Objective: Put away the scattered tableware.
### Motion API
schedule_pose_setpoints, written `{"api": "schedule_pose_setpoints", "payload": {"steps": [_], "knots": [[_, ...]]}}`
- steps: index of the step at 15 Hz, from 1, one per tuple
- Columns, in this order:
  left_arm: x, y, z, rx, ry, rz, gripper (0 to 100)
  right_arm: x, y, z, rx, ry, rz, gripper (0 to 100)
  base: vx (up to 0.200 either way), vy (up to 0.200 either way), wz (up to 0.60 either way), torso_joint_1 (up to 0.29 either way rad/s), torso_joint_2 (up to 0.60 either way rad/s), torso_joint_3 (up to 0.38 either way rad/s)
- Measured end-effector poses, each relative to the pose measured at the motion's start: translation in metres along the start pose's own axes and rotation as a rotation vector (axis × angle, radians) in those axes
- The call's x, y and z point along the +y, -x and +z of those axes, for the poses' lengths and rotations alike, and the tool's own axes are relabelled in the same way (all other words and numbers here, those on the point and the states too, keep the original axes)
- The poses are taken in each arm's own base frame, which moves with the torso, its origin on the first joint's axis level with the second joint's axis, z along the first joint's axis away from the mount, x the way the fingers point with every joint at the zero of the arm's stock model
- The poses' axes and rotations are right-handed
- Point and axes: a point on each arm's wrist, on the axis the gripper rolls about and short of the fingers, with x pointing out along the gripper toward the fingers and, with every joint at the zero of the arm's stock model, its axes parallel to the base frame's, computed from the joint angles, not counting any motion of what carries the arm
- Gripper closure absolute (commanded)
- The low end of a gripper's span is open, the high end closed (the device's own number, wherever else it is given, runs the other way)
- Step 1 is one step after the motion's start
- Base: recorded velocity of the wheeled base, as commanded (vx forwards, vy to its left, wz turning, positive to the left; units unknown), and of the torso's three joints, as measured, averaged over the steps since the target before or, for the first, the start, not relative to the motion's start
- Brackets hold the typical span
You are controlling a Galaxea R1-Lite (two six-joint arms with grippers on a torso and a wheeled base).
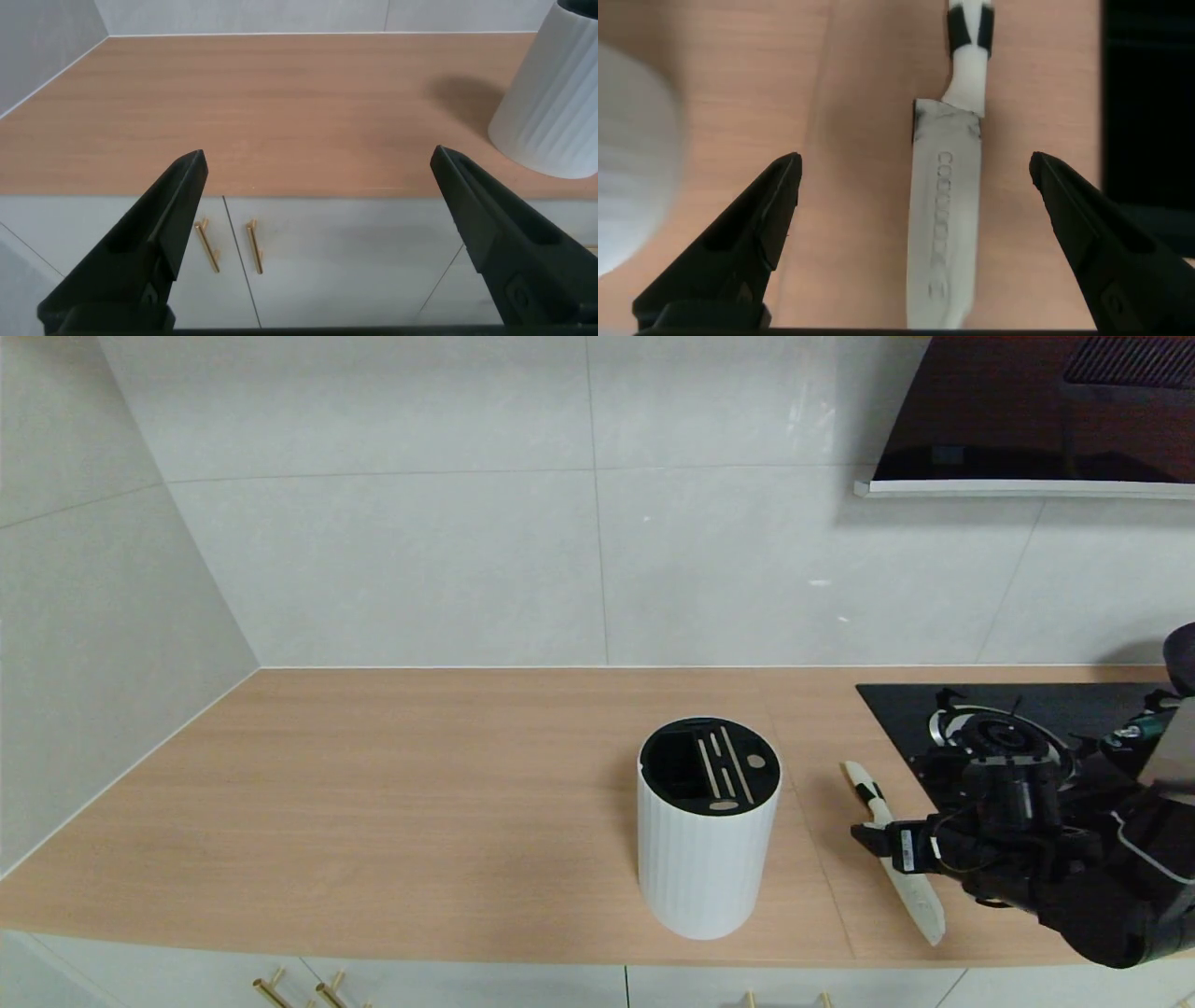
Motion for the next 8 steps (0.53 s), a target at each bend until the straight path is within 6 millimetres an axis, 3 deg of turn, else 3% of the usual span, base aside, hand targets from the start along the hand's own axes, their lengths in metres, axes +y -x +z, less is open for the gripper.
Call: {"api": "schedule_pose_setpoints", "payload": {"steps": [4,8], "knots": [[0.0,0.0,0.0,0.0,0.0,0.0,0,0.001,-0.025,-0.013,-0.003,-0.002,-0.017,0,0.0,0.0,0.0,0.0,0.0,0.0],[0.0,0.0,0.0,0.0,0.0,0.0,0,-0.004,-0.036,-0.019,0.015,-0.008,-0.039,0,0.0,0.0,0.0,0.0,0.0,0.0]]}}
